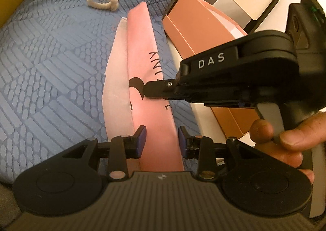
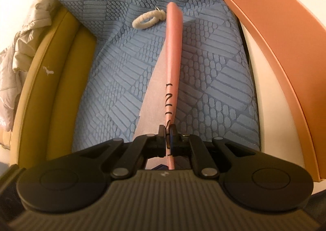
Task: Fold shopping bag
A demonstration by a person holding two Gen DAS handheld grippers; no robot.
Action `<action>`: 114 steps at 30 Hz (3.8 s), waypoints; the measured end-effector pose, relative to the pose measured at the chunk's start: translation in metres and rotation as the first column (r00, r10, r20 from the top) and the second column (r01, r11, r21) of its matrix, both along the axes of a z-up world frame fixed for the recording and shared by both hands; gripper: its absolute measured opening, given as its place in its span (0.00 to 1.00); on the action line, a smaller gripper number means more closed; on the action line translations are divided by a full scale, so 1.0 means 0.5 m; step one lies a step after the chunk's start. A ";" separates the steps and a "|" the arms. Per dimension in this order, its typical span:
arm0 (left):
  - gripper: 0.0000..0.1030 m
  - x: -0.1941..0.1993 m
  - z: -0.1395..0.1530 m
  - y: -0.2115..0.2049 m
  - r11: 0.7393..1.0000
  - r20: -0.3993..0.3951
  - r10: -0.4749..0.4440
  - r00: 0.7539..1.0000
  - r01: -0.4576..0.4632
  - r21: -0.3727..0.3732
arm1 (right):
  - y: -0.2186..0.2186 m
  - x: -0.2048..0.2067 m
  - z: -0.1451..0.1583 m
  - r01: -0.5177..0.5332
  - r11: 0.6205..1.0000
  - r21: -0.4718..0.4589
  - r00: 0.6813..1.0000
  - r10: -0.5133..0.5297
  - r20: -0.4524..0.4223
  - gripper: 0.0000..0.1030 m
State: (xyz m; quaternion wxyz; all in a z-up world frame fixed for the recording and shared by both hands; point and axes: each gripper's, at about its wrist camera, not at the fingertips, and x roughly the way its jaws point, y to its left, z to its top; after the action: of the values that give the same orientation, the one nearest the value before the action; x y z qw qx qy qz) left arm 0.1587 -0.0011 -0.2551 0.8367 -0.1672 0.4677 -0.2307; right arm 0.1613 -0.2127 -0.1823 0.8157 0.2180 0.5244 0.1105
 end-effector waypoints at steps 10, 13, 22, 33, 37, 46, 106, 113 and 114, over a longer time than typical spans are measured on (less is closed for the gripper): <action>0.19 0.009 -0.007 0.044 0.991 -0.065 0.073 0.995 -0.080 -0.109 | 0.012 -0.001 0.026 -0.006 1.000 -0.007 0.999 0.006 0.031 0.10; 0.15 0.008 -0.007 0.058 0.987 -0.079 0.093 0.993 -0.102 -0.124 | 0.019 -0.004 0.034 -0.006 1.000 0.017 0.999 0.005 0.049 0.10; 0.08 0.024 -0.016 0.088 0.980 -0.133 0.164 0.977 -0.177 -0.093 | 0.068 0.009 0.021 -0.052 0.998 0.023 0.997 0.051 0.052 0.10; 0.10 0.042 -0.030 0.110 0.972 -0.174 0.205 0.963 -0.221 -0.078 | 0.085 0.053 -0.034 -0.108 0.993 -0.039 0.992 0.111 0.058 0.09; 0.14 0.044 -0.025 0.114 0.970 -0.169 0.216 0.962 -0.231 -0.076 | 0.096 0.055 -0.043 -0.163 0.984 -0.076 0.985 0.167 0.047 0.05; 0.16 0.032 0.018 0.140 0.959 -0.077 0.266 0.961 -0.272 -0.079 | 0.083 0.058 -0.051 -0.156 0.987 -0.033 0.986 0.157 0.048 0.04; 0.13 0.051 -0.027 0.109 0.988 -0.122 0.144 0.982 -0.150 -0.043 | -0.022 0.214 -0.013 -0.141 0.976 0.168 0.961 0.094 0.258 0.22; 0.13 0.047 -0.029 0.097 0.990 -0.117 0.135 0.984 -0.140 -0.036 | -0.020 0.129 0.048 -0.261 0.950 0.172 0.903 0.177 0.392 0.18; 0.13 0.047 -0.029 0.096 0.990 -0.117 0.135 0.984 -0.140 -0.036 | -0.032 0.106 0.054 -0.270 0.947 0.176 0.896 0.180 0.405 0.18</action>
State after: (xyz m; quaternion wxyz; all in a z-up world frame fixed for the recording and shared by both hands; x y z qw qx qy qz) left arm 0.1822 0.0470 -0.2696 0.8187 -0.2303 0.4968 -0.1730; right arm 0.2145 -0.2288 -0.1555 0.8536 0.2215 0.3601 0.3045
